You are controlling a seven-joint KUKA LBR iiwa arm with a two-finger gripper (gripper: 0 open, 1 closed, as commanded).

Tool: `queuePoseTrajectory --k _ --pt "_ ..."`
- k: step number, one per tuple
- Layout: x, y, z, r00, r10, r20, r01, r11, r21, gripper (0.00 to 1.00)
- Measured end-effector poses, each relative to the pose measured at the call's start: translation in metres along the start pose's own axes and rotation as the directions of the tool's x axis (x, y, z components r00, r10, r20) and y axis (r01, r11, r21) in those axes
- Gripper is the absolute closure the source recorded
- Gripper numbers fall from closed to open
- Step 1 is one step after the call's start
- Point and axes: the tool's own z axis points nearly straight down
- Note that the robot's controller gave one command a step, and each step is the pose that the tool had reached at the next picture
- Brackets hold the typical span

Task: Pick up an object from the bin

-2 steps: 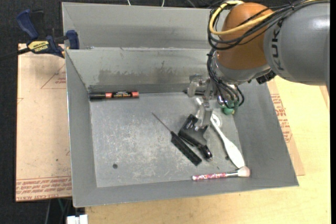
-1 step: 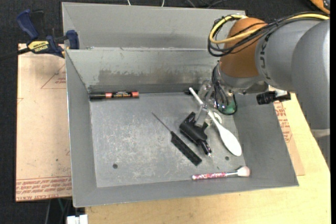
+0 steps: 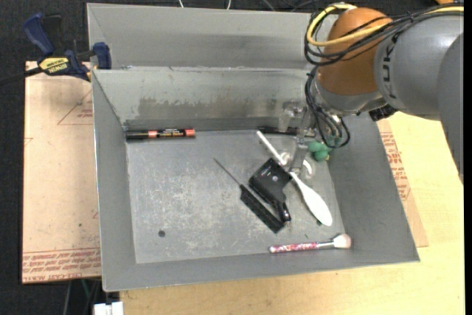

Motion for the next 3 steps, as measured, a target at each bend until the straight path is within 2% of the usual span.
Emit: queuePoseTrajectory --k 1,2,3 --pt "0.065 -0.041 0.011 0.802 0.598 -0.004 -0.598 0.802 0.001 0.00" --pt "-0.008 0.015 0.040 0.975 0.222 -0.003 -0.222 0.975 0.001 0.00" --pt "0.101 -0.076 0.040 0.524 0.851 -0.002 -0.851 0.524 0.001 1.00"
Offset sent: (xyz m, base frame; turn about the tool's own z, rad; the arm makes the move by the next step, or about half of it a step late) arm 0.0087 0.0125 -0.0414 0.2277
